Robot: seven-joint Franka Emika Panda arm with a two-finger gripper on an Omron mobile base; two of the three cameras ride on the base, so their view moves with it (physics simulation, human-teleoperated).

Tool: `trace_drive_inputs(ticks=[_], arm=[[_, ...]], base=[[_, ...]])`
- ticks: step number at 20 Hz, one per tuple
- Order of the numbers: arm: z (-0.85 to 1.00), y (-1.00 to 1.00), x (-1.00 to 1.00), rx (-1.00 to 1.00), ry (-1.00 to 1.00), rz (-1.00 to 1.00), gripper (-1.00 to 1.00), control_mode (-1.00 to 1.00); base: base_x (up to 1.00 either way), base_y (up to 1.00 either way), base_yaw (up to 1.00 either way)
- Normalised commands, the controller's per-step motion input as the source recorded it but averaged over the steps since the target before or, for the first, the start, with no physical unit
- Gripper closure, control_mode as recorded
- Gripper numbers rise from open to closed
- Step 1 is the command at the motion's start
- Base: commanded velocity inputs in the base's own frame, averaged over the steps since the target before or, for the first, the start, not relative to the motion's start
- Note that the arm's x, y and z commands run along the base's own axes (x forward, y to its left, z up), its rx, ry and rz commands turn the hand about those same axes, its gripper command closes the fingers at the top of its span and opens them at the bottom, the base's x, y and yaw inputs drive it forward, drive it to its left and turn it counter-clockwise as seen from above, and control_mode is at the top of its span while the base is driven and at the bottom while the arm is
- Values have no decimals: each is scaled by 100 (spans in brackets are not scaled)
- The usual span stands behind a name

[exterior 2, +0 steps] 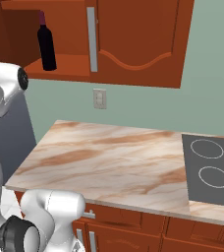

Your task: Get the candle and the wine from the cabinet and move them to the dining counter.

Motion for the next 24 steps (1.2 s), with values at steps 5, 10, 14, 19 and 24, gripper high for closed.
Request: trace_drive_inputs(ticks=[5,10,14,19,24], arm=[[0,-14,0,2,-3,0,-100,-100],[4,-79,0,0,-3,-12,-100,-100],[8,-93,0,-1,-1,-21,-100,-100],[0,-88,0,-6,-1,-25,-100,-100],[0,-89,0,-7,0,-31,-100,-100]], base=[[0,0,0],[0,0,0],[0,0,0],[0,0,0],[0,0,0]])
